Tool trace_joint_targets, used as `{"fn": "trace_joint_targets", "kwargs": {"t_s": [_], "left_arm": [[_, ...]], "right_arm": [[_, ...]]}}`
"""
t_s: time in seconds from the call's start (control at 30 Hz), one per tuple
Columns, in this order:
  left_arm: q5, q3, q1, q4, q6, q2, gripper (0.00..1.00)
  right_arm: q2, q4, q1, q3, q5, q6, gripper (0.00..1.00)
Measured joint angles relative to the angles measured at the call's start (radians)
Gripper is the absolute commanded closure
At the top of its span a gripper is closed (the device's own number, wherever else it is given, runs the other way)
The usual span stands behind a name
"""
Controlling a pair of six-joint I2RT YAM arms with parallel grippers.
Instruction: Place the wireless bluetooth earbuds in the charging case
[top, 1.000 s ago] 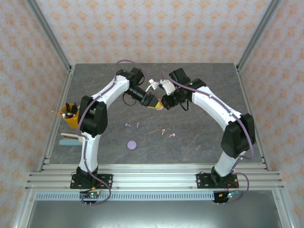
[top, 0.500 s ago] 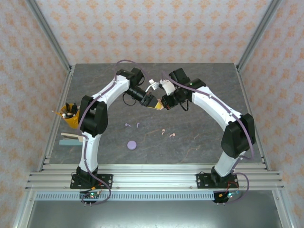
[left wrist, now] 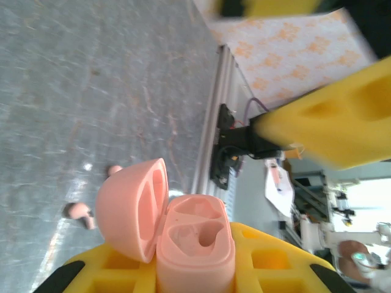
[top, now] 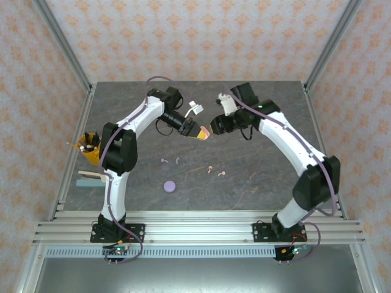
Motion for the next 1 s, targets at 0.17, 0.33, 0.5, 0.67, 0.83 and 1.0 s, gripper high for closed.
{"fn": "trace_joint_targets", "kwargs": {"t_s": [0.17,0.33,0.5,0.67,0.83,1.0], "left_arm": [[-0.13,-0.108,0.006,0.172,-0.152,-0.058,1.0],[-0.258,-0.183,0.006,0.352,-0.29,-0.143,1.0],[-0.389,-0.284,0.004,0.528,-0.402,-0.259,1.0],[-0.528,-0.4,-0.011,0.69,-0.502,-0.361,1.0],[-0.667,-0.493,-0.045,0.827,-0.557,-0.409,1.0],[-0.859,-0.642,-0.126,0.961,-0.542,-0.48,1.0]], "right_arm": [[-0.144,0.036,-0.053,-0.07,-0.014,0.077,0.36],[-0.206,0.066,-0.055,-0.131,0.002,0.183,0.35],[-0.227,0.104,-0.055,-0.22,0.066,0.317,0.35],[-0.236,0.126,-0.055,-0.319,0.128,0.455,0.35],[-0.236,0.148,-0.055,-0.397,0.159,0.579,0.35],[-0.235,0.157,-0.045,-0.475,0.183,0.688,0.35]]}}
